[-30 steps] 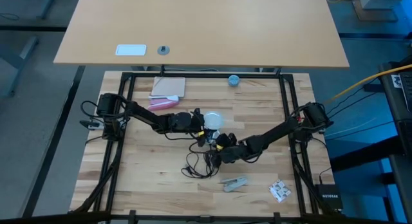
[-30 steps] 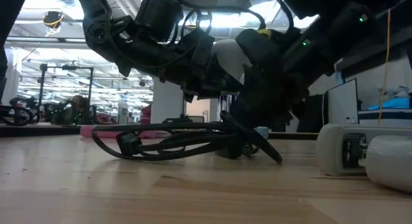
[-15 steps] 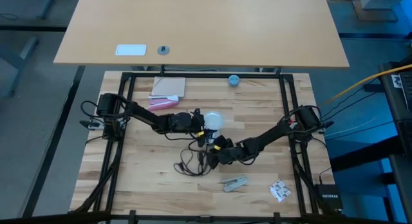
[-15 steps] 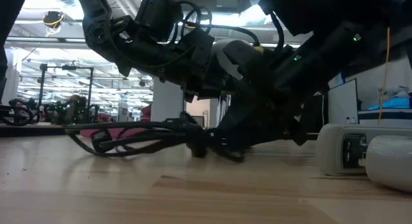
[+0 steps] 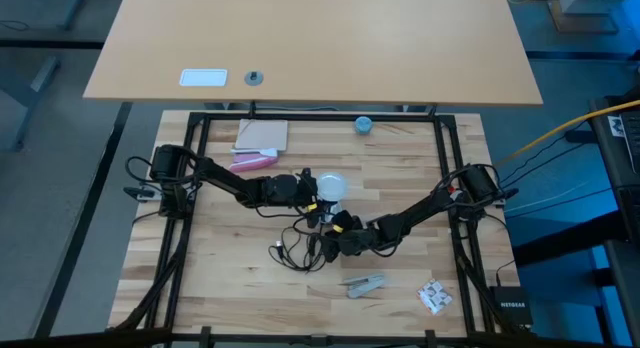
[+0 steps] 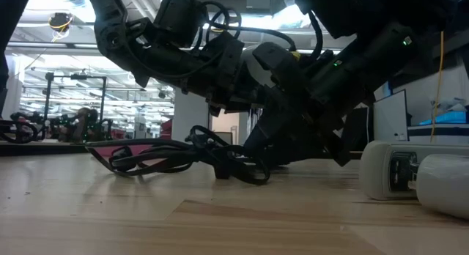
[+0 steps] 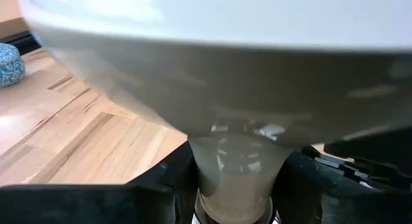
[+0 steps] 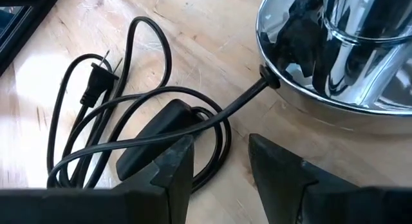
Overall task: Screw lightbulb
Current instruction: Insert the lightbulb into the lamp
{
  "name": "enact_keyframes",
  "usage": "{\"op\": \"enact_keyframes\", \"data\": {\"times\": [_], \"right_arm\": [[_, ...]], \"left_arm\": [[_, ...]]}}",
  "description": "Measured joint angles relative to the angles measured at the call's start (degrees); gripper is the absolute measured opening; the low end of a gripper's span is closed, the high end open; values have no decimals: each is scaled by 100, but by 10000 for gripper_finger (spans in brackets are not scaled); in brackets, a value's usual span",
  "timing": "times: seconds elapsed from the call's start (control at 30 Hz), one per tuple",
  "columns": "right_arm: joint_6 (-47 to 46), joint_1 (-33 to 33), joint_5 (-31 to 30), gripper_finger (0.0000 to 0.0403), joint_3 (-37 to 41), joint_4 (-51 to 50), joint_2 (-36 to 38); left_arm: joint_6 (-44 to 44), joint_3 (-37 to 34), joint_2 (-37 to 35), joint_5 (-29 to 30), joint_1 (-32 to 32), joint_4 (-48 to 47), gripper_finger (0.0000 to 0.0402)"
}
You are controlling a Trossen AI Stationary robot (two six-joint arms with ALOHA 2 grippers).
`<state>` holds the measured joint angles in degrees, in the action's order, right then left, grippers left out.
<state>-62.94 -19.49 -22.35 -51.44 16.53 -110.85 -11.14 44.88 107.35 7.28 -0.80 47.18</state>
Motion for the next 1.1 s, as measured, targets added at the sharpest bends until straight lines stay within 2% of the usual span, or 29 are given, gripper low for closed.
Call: {"op": "enact_keyframes", "data": {"times": [0.13, 0.3, 0.93, 1.1], "right_arm": [[182, 0, -144, 154, 2, -14, 0], [310, 0, -686, 154, 2, -372, 2], [277, -13, -1133, 154, -18, -1472, 33], [355, -15, -1412, 154, -9, -1694, 33]], "left_arm": [[81, 0, 0, -1, 0, 0, 150], [83, 0, 0, -51, 7, -5, 150], [173, 11, -24, -25, 208, -289, 150], [170, 11, -24, -48, 221, -304, 150]]}}
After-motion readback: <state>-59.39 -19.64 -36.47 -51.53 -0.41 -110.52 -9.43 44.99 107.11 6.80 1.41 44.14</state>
